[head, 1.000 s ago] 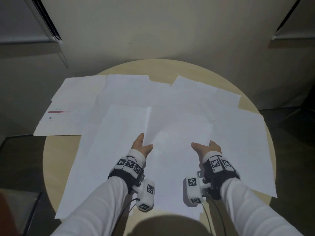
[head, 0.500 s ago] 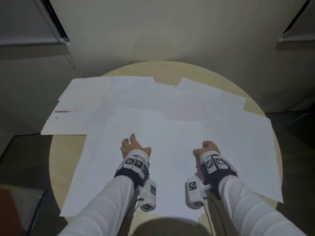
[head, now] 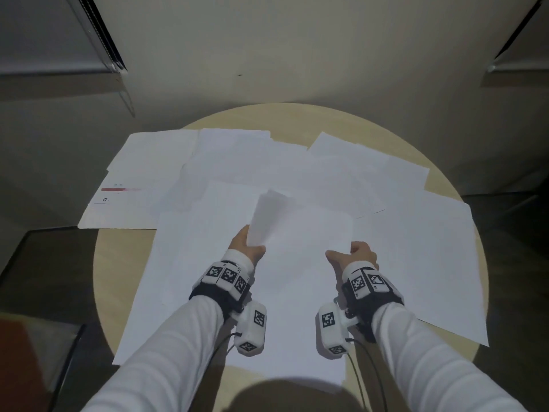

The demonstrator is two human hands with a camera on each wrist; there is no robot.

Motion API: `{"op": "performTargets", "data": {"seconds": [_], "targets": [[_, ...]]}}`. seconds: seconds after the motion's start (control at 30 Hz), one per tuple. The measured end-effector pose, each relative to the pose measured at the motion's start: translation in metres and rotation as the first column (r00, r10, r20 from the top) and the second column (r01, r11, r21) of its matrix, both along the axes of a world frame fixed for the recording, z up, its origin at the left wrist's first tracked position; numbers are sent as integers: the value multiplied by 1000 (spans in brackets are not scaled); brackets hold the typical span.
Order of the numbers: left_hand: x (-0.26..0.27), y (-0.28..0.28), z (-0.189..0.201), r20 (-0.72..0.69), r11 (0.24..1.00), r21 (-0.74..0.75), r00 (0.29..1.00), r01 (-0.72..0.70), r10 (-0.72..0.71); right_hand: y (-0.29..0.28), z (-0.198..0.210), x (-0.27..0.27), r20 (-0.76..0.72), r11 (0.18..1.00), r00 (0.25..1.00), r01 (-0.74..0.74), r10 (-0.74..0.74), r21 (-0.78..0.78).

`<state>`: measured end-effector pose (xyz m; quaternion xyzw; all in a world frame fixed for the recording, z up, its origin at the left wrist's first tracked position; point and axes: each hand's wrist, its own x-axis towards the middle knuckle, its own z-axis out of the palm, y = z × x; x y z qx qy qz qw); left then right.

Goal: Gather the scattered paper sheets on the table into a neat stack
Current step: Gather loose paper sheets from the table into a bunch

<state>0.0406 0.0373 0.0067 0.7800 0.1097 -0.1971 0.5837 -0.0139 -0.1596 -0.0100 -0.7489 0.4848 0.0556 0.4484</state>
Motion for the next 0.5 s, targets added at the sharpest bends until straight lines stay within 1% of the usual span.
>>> {"op": "performTargets", "data": {"seconds": [0.03,0.07,0.13,0.17,0.2,0.27,0.3,0.33,0.37,0.4,0.43,0.47,0.5], "targets": [[2,2,1,11,998,-58,999,-35,36,3,3,-1,58,999,998,32,-34,28],[4,4,3,18,994,-85,998,-65,67,4,5,-2,129,995,990,54,-64,81],[8,8,6,40,988,-107,993,-107,112,7,12,-3,236,972,967,37,-94,234],[8,9,6,53,981,-144,989,-129,138,9,15,-3,262,961,963,-16,-59,275],[9,10,6,63,972,-183,984,-150,164,11,18,-3,275,950,961,-93,8,298],[10,13,2,97,973,-162,979,-163,180,12,22,-2,296,918,943,-245,152,313],[11,16,-2,110,978,-112,976,-174,187,11,24,-1,284,914,935,-292,212,282],[11,20,-5,125,976,-77,969,-204,212,7,24,0,274,922,931,-307,241,234],[13,24,-8,144,973,-25,962,-229,230,2,25,2,247,940,938,-292,244,179],[15,30,-13,180,969,78,959,-236,219,-3,25,2,212,956,947,-269,240,120],[16,36,-15,206,938,270,965,-216,163,-9,27,3,154,966,959,-251,238,71],[16,41,-16,190,862,477,978,-172,90,-14,25,5,97,973,969,-230,227,28],[14,46,-19,136,773,624,990,-112,34,-18,24,7,27,978,978,-208,208,-8]]}}
